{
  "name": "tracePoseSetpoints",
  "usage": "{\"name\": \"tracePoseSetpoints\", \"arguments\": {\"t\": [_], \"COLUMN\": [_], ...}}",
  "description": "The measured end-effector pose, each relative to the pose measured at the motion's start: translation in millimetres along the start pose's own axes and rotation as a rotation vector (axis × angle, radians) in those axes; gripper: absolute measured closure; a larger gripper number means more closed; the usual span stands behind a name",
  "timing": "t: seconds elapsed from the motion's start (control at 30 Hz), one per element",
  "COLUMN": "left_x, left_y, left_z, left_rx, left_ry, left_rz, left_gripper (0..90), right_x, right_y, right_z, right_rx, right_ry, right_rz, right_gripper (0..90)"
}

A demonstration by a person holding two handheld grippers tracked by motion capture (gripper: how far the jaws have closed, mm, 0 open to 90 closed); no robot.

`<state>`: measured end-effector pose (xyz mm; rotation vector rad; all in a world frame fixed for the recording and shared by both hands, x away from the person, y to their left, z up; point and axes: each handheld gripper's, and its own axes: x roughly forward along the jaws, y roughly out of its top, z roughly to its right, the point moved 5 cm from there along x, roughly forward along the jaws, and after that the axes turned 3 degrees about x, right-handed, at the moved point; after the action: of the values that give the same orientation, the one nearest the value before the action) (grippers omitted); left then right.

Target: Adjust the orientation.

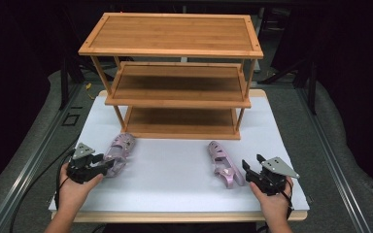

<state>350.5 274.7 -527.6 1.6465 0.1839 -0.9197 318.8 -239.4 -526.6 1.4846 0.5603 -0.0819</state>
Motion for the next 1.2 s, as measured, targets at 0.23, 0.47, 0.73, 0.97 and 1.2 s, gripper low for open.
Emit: {"name": "tracePoseSetpoints", "arguments": {"t": [0.23, 0.47, 0.73, 0.97, 1.2], "left_x": [13.7, 19.2, 21.0, 21.3, 16.9], "left_y": [-9.7, -10.6, -8.0, -4.3, 1.8], "left_z": [-26.4, -41.5, -44.8, -36.6, -10.6], "left_rx": [-0.065, -0.125, -0.087, -0.073, -0.005], "left_ry": [0.026, -0.002, 0.035, -0.015, -0.090], "left_rz": [-0.049, -0.090, -0.164, -0.203, -0.243], "left_gripper": [53.2, 64.0, 80.5, 83.9, 84.0], "right_x": [1.3, 2.0, 1.8, 1.7, 2.0], "right_y": [-0.5, -1.5, -1.4, -1.5, -1.6], "right_z": [-0.2, -0.4, 0.7, 1.5, 1.5], "right_rx": [-0.004, 0.001, 0.009, 0.011, 0.014], "right_ry": [-0.006, 0.002, -0.002, -0.007, -0.003], "right_rz": [0.001, -0.008, -0.004, -0.005, -0.006], "right_gripper": [41.6, 41.6, 41.6, 41.5, 41.6]}}
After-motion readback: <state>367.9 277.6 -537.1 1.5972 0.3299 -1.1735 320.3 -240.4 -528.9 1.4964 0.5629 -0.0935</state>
